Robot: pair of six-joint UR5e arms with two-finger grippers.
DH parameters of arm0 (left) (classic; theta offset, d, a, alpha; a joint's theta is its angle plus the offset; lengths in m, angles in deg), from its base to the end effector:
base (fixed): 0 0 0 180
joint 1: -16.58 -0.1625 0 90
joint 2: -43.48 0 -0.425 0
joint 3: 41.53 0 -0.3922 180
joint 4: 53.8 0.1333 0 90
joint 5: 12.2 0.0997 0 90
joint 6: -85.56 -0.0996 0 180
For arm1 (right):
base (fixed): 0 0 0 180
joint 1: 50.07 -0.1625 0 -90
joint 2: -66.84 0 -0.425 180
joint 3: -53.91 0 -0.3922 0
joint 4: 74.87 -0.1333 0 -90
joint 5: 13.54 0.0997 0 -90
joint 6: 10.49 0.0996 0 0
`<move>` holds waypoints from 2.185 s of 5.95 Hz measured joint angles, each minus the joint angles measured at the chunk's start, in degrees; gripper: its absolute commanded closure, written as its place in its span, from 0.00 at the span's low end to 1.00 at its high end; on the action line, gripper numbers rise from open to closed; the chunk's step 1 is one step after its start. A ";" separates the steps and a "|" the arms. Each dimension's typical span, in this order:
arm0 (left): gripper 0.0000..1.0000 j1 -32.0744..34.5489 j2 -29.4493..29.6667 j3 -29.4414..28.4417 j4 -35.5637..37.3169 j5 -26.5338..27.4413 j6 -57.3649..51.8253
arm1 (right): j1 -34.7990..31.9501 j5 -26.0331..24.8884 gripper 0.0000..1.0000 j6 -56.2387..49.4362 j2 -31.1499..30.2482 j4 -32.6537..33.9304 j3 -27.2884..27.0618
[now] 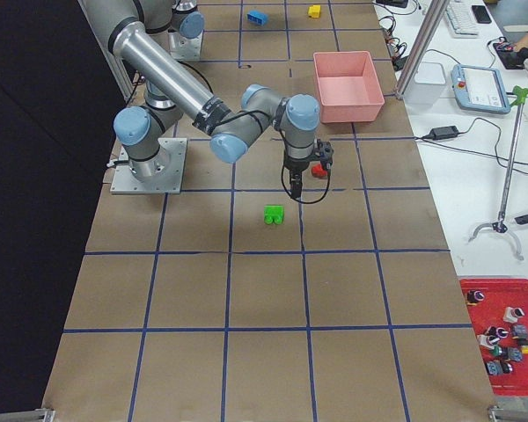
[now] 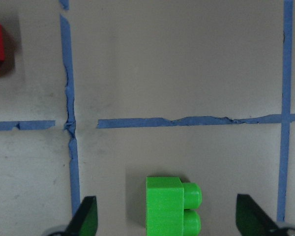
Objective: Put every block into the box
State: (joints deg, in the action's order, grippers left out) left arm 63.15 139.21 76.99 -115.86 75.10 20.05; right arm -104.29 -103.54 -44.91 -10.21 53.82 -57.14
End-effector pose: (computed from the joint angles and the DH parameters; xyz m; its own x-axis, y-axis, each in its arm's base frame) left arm 0.2124 -0.4251 0.2548 -0.9211 0.3707 0.1194 0.3737 0.9276 0.0030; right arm -0.2005 -0.5062 0.2663 -0.9986 0.0253 0.0462 0.0221 0.9975 -0.0674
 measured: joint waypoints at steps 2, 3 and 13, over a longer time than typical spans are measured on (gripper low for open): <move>0.01 0.01 5.63 2.99 8.10 -0.25 -2.72 | 1.55 -0.48 0.00 -0.31 1.14 8.52 -5.21; 0.01 0.04 8.00 3.27 10.87 -0.19 -5.32 | 2.45 -0.60 0.00 -0.47 1.60 9.01 -6.10; 0.74 3.05 5.29 -6.91 2.93 0.73 0.37 | 4.20 -1.98 0.95 -2.88 4.78 9.12 -8.42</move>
State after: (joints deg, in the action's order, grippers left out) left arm 66.20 144.49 70.08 -112.93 75.83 20.43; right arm -100.09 -105.52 -47.79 -5.44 62.94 -65.56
